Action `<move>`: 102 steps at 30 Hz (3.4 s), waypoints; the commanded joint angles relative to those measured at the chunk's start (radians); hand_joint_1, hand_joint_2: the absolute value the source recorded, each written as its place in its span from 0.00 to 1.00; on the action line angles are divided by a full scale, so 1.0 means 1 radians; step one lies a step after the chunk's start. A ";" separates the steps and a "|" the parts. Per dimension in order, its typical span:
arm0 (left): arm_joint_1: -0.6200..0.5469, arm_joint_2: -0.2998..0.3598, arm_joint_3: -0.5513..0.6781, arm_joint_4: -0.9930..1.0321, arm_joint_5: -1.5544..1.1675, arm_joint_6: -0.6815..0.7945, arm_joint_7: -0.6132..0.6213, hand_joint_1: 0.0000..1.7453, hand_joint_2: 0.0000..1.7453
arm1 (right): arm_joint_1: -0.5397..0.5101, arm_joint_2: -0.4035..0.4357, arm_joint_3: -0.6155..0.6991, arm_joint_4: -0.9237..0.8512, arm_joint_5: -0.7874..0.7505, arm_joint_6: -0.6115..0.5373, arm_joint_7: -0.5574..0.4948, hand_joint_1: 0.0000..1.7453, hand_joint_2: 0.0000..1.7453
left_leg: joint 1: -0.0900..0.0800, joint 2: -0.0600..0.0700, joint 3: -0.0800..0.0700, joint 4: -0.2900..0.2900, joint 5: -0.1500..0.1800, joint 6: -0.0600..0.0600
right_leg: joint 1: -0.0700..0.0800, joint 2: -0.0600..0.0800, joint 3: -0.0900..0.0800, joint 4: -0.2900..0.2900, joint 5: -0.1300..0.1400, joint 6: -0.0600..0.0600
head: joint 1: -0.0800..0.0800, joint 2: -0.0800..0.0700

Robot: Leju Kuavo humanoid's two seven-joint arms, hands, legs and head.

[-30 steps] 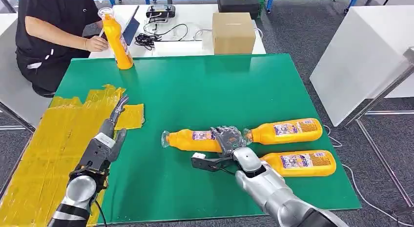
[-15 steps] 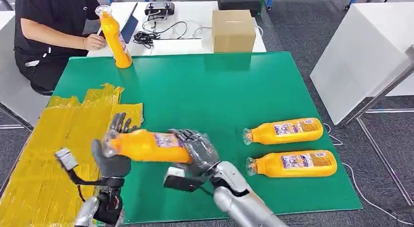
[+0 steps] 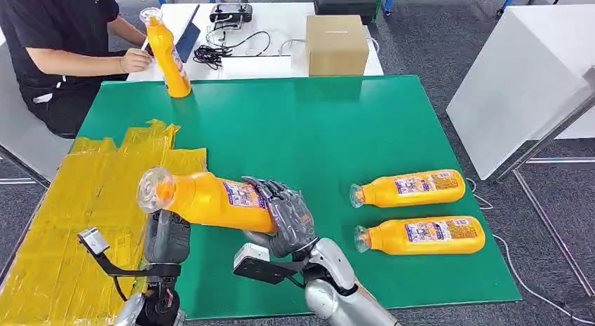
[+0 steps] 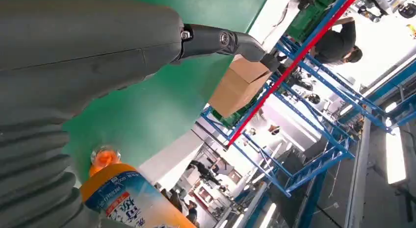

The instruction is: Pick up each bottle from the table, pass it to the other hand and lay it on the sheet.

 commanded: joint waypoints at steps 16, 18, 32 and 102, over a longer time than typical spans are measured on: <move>-0.007 0.009 -0.016 0.027 -0.017 -0.035 -0.006 0.00 1.00 | -0.054 0.002 -0.084 0.136 -0.102 0.013 0.021 1.00 1.00 | 0.000 0.000 0.003 -0.001 -0.001 0.000 | 0.000 0.000 0.003 -0.001 -0.001 0.000 | 0.000 0.000; -0.007 0.009 -0.016 0.027 -0.017 -0.035 -0.006 0.00 1.00 | -0.054 0.002 -0.084 0.136 -0.102 0.013 0.021 1.00 1.00 | 0.000 0.001 0.002 -0.001 -0.001 -0.001 | 0.000 0.001 0.002 -0.001 0.000 0.000 | 0.000 0.000; -0.012 0.006 -0.019 0.023 -0.002 -0.057 -0.001 0.00 1.00 | -0.076 0.050 -0.030 0.260 -0.053 0.074 0.049 1.00 1.00 | 0.000 0.002 0.003 -0.001 -0.001 -0.001 | 0.000 0.002 0.003 -0.001 -0.001 0.000 | 0.000 0.000; -0.018 -0.011 0.014 0.014 -0.018 -0.053 0.000 1.00 1.00 | -0.138 0.105 0.320 0.449 0.005 0.285 0.106 1.00 1.00 | 0.001 -0.002 0.001 -0.001 0.000 -0.001 | 0.001 -0.003 0.001 -0.001 -0.001 0.000 | 0.000 0.000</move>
